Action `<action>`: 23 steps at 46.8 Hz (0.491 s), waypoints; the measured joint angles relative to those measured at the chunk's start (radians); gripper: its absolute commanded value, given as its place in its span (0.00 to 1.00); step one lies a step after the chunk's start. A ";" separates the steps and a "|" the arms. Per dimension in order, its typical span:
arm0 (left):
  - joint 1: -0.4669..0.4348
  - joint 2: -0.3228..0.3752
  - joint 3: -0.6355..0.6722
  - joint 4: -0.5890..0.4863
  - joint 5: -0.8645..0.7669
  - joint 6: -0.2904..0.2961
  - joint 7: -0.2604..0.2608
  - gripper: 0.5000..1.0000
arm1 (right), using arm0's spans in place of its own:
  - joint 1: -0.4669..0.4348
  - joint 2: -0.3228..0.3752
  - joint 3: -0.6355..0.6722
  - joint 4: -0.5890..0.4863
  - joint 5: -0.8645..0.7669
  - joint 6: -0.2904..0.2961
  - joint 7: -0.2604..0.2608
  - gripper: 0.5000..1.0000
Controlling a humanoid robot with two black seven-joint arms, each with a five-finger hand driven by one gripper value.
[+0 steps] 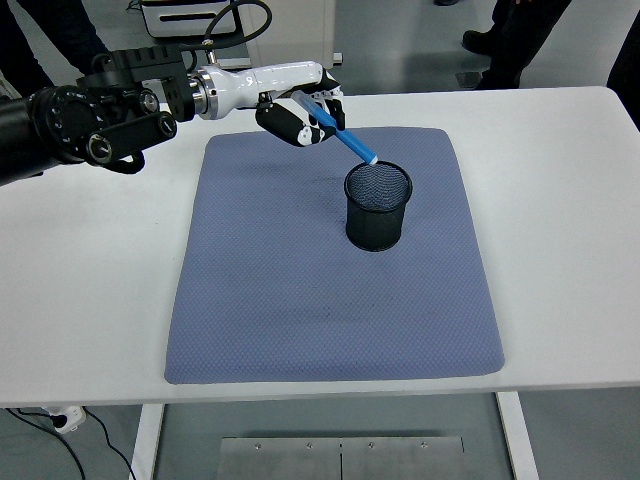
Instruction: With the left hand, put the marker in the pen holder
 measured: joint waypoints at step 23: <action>-0.010 -0.068 0.046 0.058 0.044 0.010 0.001 0.00 | 0.000 0.000 0.000 0.000 0.000 0.000 0.001 1.00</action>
